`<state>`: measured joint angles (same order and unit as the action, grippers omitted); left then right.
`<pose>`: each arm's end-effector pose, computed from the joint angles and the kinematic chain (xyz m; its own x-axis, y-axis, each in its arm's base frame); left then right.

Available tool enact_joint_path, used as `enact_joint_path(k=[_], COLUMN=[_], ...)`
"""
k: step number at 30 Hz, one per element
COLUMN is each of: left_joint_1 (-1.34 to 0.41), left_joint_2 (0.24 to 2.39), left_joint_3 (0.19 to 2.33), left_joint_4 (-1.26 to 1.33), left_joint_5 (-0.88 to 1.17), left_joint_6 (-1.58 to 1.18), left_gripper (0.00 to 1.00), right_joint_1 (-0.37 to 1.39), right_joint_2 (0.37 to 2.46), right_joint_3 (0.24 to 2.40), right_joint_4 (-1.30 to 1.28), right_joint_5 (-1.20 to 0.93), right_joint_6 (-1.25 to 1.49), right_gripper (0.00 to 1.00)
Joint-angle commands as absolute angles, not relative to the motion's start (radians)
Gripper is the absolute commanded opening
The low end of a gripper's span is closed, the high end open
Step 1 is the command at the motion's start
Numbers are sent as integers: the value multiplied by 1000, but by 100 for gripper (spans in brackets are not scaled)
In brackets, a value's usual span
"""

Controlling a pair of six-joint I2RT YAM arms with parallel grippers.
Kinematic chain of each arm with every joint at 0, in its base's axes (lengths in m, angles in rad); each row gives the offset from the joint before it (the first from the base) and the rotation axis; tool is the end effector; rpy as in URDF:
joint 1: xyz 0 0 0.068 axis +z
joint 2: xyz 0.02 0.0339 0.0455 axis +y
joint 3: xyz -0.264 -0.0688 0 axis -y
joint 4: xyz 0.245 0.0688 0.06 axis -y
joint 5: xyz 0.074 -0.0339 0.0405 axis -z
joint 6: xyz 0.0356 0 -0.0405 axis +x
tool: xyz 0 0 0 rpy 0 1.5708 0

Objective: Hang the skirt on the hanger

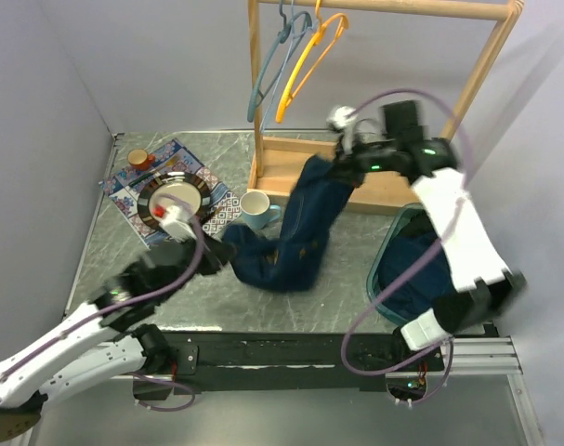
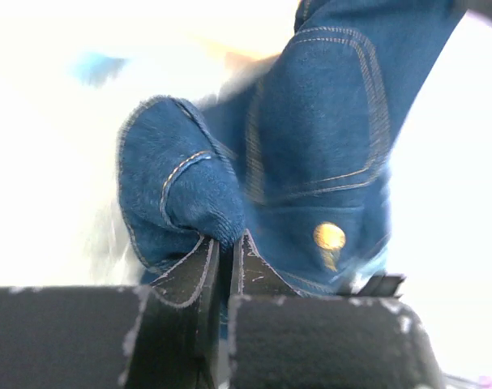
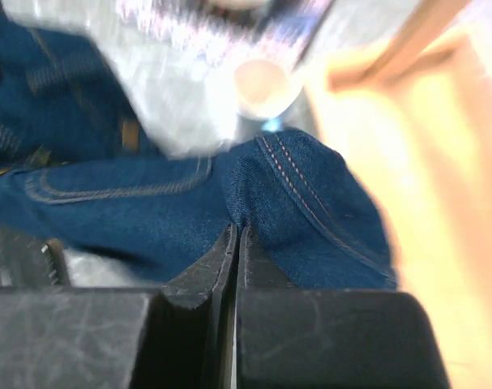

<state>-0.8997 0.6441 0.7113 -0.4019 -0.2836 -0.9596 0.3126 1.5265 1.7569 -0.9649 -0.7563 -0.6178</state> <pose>0.1020 -0.1124 0.3128 -0.5984 -0.5108 -0.6173 0.1699 0.6720 -0.7208 0.2849 0.1177 0.4247 -0.1096 -0.4782 -0.8714 -0.9468 0.3171 -0.0550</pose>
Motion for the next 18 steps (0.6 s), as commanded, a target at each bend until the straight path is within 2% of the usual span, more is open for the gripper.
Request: enact_joint_path(k=[1, 5, 8, 11, 12, 14, 15, 16, 18], left_joint_1=[-888, -888, -888, -890, -891, -894, -894, -893, -894], left_joint_2=[626, 643, 623, 592, 581, 545, 531, 499, 471], left_joint_3=[886, 841, 671, 448, 349, 281, 246, 238, 251], left_joint_4=[-442, -456, -390, -258, -227, -216, -235, -285, -348], left_joint_5=[-344, -209, -33, 160, 191, 230, 235, 235, 197], left_joint_6=[-795, -833, -940, -1075, -1112, -1172, -1184, -1187, -1184], left_gripper=[1, 1, 1, 1, 1, 2, 2, 3, 10], right_joint_1=[267, 267, 268, 267, 268, 268, 267, 267, 265], right_joint_2=[1364, 1229, 1203, 1204, 1204, 1189, 1183, 1175, 1167], right_joint_3=[1738, 1328, 1061, 897, 875, 842, 842, 848, 891], right_joint_4=[-1048, -999, -980, -992, -1002, -1026, -1032, -1035, -1032], right_joint_5=[-936, -878, -781, -711, -703, -690, -689, -687, -707], right_joint_6=[-693, -784, -876, -971, -983, -1003, -1014, -1009, -979], right_gripper=[0, 0, 0, 10, 18, 29, 45, 52, 64])
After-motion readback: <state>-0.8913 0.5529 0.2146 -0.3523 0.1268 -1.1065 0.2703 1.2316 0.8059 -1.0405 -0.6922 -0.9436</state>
